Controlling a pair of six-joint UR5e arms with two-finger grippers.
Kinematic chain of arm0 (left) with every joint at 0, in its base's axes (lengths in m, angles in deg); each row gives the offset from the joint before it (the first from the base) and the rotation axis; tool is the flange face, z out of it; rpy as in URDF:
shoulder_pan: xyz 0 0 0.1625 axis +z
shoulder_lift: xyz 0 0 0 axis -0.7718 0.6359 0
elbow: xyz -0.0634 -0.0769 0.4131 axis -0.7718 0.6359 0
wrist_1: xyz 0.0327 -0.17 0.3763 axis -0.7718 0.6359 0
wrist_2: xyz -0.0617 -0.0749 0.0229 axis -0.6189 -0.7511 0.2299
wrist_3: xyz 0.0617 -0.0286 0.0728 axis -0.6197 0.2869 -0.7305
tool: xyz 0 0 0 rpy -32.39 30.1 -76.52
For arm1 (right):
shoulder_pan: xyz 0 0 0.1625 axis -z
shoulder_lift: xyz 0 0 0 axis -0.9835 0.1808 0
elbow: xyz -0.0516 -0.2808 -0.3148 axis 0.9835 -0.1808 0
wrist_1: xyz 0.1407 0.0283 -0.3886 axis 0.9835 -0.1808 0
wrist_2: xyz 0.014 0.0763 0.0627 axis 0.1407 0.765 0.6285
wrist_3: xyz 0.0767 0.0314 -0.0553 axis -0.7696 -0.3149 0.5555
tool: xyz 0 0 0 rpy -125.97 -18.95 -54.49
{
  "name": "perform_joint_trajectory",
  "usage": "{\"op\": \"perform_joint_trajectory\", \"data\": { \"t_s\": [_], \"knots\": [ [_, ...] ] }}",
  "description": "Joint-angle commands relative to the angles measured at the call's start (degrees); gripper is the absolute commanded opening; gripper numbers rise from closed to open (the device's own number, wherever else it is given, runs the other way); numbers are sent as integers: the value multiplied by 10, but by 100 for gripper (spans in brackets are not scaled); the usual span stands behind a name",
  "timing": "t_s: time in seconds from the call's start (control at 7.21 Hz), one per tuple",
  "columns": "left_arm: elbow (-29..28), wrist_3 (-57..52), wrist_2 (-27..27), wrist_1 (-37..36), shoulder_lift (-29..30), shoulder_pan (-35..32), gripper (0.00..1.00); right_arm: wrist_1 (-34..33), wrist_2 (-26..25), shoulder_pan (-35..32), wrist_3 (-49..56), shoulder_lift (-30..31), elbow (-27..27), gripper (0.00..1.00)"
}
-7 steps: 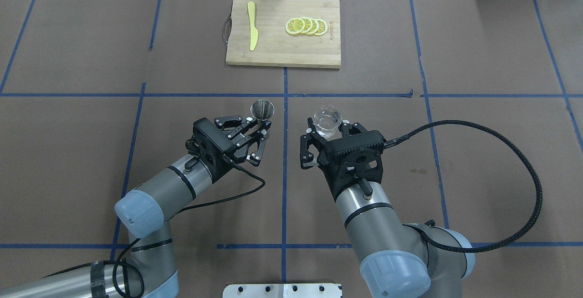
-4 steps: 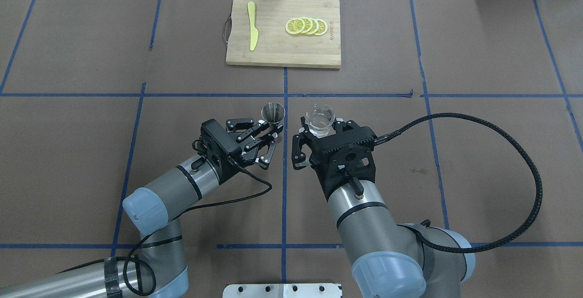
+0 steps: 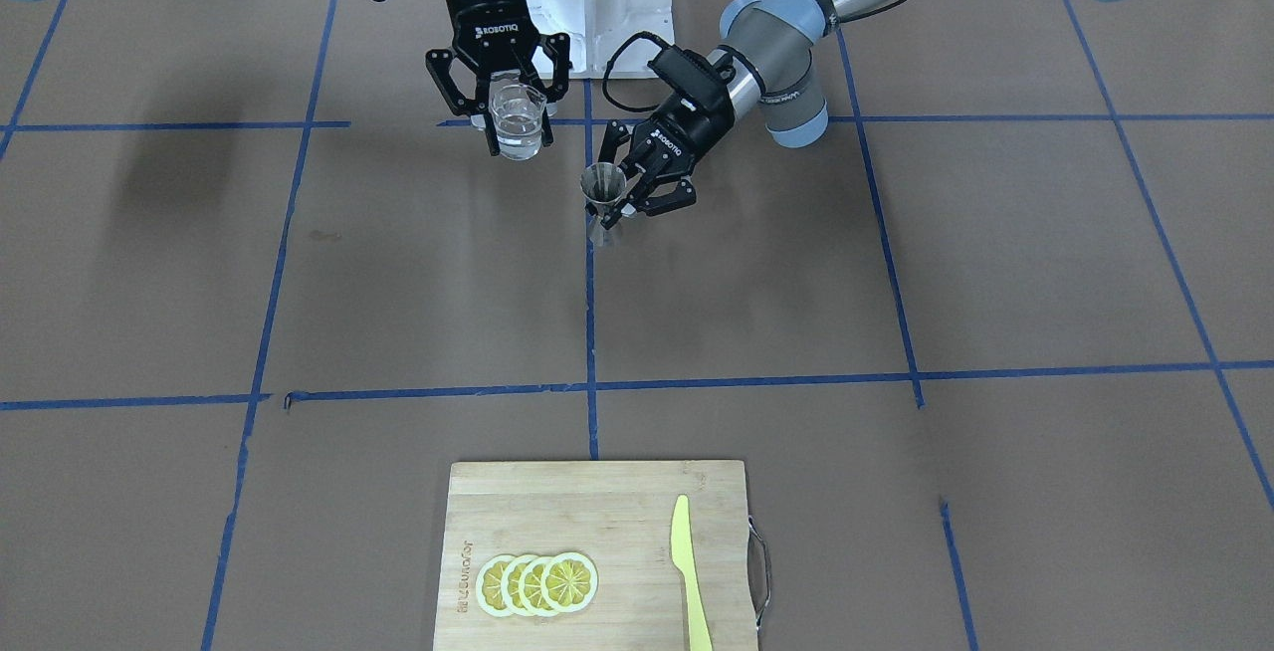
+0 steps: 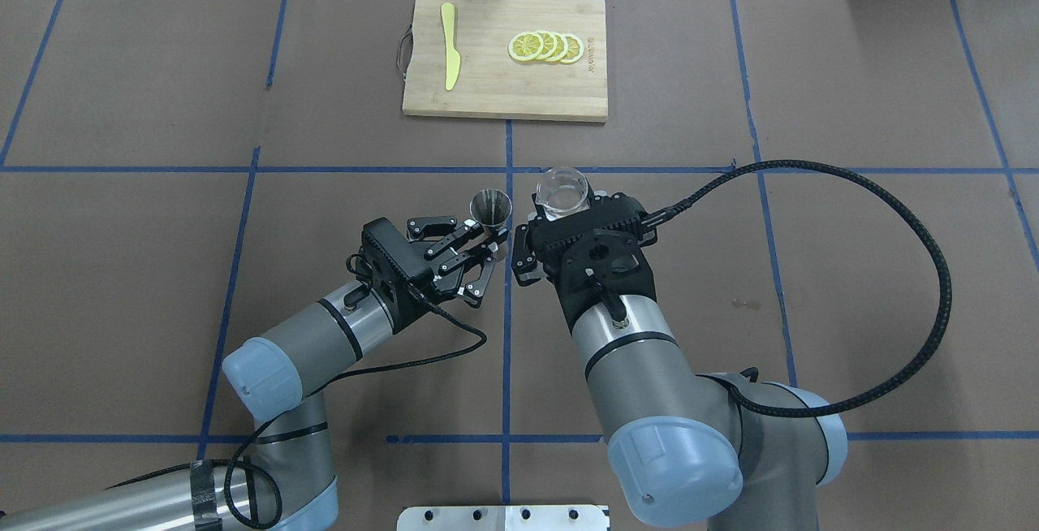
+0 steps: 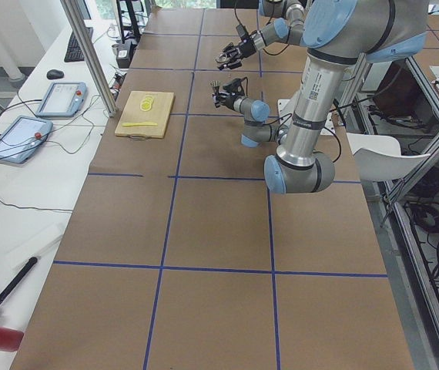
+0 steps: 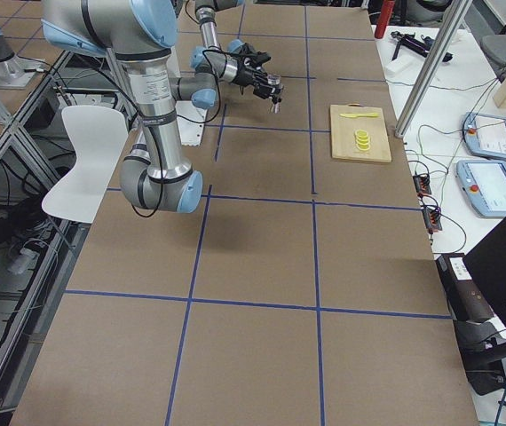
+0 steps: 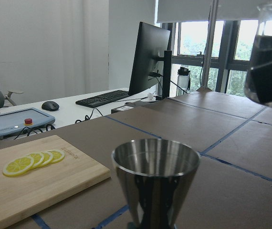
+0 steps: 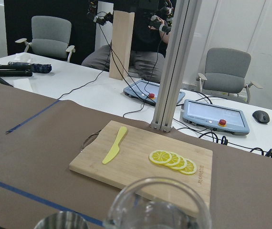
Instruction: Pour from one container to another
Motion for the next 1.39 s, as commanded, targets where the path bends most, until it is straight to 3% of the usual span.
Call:
{"op": "perform_joint_trajectory", "data": {
  "t_s": [0.0,0.42,1.25],
  "knots": [
    [-2,-1,0,0,0,2,0,-68,35,-27,1,-29,1,12],
    [-4,-1,-2,-1,11,2,0,-150,47,-30,1,-61,1,12],
    [-29,-1,1,-1,36,2,0,-178,49,-28,51,-62,1,11]
  ]
}}
